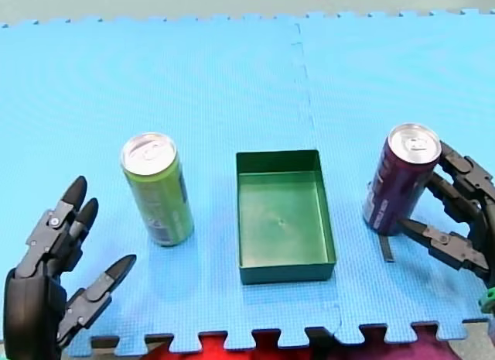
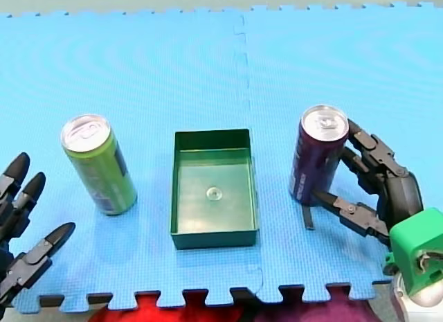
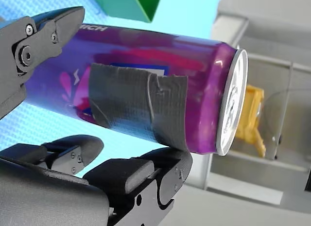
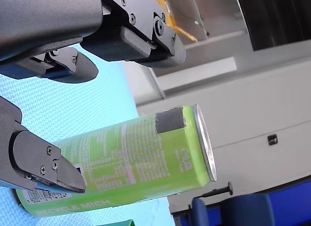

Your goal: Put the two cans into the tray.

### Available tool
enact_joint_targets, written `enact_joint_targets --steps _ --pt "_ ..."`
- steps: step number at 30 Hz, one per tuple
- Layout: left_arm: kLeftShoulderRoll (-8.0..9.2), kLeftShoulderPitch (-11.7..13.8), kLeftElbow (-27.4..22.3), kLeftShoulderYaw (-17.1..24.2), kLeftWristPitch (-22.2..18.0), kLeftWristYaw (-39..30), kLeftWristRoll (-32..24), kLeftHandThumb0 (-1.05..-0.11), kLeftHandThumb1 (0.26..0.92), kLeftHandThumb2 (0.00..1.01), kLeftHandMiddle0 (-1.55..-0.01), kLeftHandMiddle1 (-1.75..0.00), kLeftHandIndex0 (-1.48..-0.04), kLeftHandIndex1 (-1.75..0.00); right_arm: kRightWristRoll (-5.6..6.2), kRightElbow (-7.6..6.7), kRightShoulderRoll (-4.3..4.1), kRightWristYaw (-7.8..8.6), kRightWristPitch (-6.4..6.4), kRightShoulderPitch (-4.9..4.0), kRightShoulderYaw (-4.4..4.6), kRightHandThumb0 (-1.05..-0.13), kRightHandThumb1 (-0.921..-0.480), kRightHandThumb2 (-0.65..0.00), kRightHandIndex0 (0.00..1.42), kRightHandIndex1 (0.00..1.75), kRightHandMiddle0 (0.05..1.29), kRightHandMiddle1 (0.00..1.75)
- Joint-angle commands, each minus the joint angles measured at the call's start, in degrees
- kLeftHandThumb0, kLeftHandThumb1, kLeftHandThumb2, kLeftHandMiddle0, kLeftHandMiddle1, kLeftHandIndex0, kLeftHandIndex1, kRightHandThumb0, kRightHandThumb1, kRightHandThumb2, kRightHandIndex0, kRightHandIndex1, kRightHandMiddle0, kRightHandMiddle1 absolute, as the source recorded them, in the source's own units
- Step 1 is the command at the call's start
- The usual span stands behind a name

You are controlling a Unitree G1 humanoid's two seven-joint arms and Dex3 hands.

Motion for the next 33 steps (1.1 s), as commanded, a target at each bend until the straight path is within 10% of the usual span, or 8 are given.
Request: enact_joint_targets --steps 1,33 --pt "0.20 -0.2 0.3 0.1 -0.5 -0.1 -0.4 -0.994 0.822 0.00 -0.44 0.00 -0.39 0.00 0.52 0.14 0.14 -0.03 -0.51 -0.38 -0.20 -1.047 -0.698 -0.006 0.53 0.00 0.46 0.00" --pt "0.56 -0.2 0.0 0.2 -0.3 -0.6 -0.9 -0.995 0.823 0.00 -0.45 0.00 -0.39 0.00 -1.88 0.35 -0.23 -1.61 1.78 -1.50 1.66 -1.048 -0.718 -0.004 0.47 0.00 0.43 0.00"
